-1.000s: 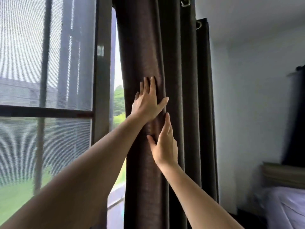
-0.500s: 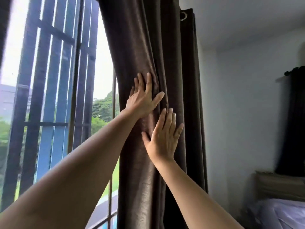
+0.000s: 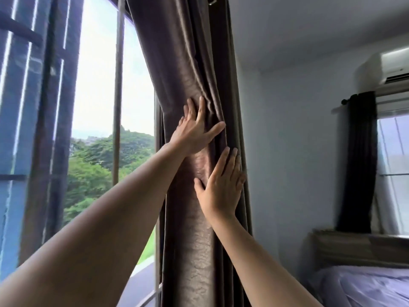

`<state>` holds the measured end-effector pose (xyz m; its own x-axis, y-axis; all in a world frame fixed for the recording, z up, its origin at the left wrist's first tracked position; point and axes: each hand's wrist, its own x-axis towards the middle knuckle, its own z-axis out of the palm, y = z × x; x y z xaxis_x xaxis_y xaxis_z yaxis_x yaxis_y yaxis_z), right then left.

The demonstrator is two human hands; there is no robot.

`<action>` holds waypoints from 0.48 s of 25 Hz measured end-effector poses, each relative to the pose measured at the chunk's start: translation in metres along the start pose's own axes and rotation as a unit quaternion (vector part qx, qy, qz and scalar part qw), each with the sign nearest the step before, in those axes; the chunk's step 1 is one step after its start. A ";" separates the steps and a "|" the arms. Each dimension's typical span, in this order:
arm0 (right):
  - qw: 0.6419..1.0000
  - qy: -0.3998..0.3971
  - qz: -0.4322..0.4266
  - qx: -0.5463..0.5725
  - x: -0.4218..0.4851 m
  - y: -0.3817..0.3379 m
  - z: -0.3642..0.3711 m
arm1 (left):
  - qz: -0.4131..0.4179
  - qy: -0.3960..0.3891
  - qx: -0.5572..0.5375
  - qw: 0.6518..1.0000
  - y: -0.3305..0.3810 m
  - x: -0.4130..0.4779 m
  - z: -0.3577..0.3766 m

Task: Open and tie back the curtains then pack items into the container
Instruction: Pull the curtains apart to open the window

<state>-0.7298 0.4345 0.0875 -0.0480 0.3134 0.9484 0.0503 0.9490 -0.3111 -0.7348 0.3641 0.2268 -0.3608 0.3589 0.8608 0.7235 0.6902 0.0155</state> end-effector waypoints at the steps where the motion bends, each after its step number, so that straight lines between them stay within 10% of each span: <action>1: 1.000 -0.006 0.010 -0.001 0.005 0.010 0.012 | 0.004 -0.005 -0.006 1.000 0.002 0.009 0.012; 12: 0.991 -0.092 0.100 0.007 0.045 0.100 0.116 | 0.020 -0.034 -0.030 0.999 -0.007 0.085 0.130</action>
<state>-0.8422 0.5474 0.0917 -0.2195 0.4955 0.8404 0.0630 0.8668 -0.4946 -0.8473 0.4712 0.2336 -0.3684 0.4281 0.8252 0.7716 0.6359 0.0145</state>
